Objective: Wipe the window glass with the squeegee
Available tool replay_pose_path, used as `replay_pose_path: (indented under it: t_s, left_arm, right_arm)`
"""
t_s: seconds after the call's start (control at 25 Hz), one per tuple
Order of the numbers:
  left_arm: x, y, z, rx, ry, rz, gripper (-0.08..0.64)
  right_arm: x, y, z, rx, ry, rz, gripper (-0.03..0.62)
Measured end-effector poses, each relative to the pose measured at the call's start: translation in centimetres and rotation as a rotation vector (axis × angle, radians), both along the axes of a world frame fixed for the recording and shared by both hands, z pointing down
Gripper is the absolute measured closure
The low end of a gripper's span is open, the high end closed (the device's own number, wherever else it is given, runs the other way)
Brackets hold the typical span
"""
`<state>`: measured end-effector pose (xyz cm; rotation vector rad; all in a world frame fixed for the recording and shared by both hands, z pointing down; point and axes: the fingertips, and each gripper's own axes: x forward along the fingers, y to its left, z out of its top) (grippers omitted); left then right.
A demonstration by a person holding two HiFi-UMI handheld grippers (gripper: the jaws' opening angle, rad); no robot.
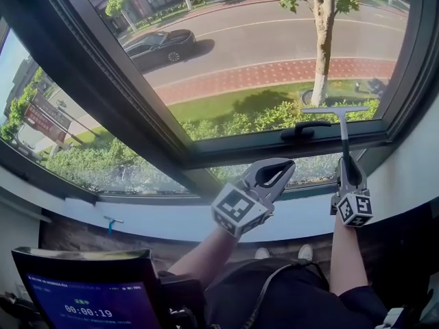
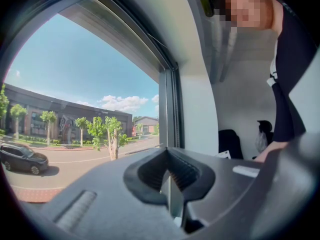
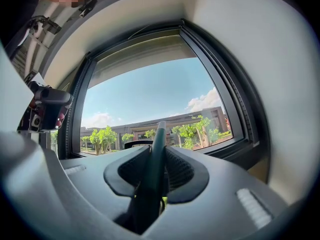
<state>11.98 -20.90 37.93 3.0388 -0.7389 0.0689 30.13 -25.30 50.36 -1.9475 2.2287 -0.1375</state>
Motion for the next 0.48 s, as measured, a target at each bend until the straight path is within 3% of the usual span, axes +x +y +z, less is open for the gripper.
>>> replay_pose_path:
  t_s: [0.48]
  left_arm:
    - [0.0, 0.0, 0.3, -0.011, -0.002, -0.008, 0.557]
  right_arm:
    - [0.1, 0.1, 2.3, -0.059, -0.002, -0.008, 0.494]
